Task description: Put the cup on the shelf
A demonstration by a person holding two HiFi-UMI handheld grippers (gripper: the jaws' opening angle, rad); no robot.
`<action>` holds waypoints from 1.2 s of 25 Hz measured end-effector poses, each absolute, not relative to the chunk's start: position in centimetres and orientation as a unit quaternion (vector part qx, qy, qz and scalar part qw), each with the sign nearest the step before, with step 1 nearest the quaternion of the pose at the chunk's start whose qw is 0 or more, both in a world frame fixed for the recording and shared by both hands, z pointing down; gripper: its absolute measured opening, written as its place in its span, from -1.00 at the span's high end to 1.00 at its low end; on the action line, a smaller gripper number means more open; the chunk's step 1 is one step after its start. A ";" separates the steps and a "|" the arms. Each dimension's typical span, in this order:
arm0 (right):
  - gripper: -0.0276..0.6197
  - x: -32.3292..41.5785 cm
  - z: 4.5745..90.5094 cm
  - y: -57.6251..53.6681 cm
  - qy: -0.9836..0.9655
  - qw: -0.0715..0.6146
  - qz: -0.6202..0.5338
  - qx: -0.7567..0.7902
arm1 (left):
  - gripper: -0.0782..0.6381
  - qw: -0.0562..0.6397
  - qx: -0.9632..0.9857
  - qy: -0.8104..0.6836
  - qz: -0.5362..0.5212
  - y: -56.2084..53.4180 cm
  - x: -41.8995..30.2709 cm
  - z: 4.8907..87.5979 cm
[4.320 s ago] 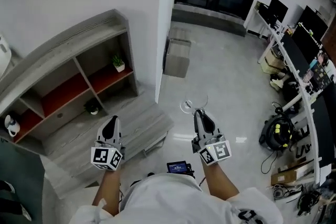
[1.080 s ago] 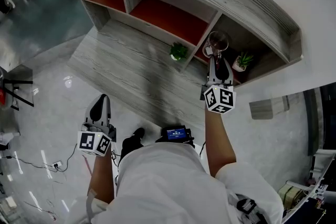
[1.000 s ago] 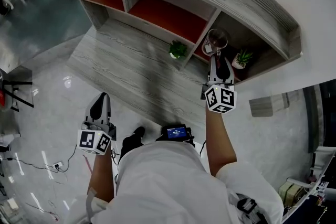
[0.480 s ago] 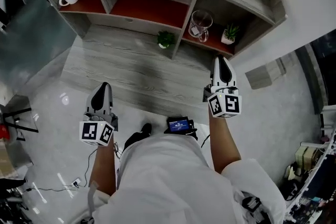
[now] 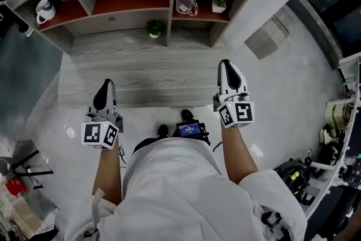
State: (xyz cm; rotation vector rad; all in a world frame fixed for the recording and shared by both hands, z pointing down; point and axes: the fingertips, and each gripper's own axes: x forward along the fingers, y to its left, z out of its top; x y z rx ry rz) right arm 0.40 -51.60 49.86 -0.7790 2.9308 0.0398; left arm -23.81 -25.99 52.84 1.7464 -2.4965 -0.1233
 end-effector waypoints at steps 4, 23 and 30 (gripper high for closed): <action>0.78 4.0 50.6 -49.6 0.956 0.046 0.022 -0.288 | 0.74 0.046 0.596 -0.801 -0.041 -26.3 -22.4 53.4; 0.79 15.7 53.1 -42.3 0.959 0.031 0.020 -0.281 | 0.74 0.035 0.648 -0.760 -0.048 -25.1 -8.4 51.6; 0.79 23.1 53.9 -37.6 0.962 0.027 0.012 -0.272 | 0.74 0.050 0.629 -0.774 -0.046 -20.0 -0.8 53.2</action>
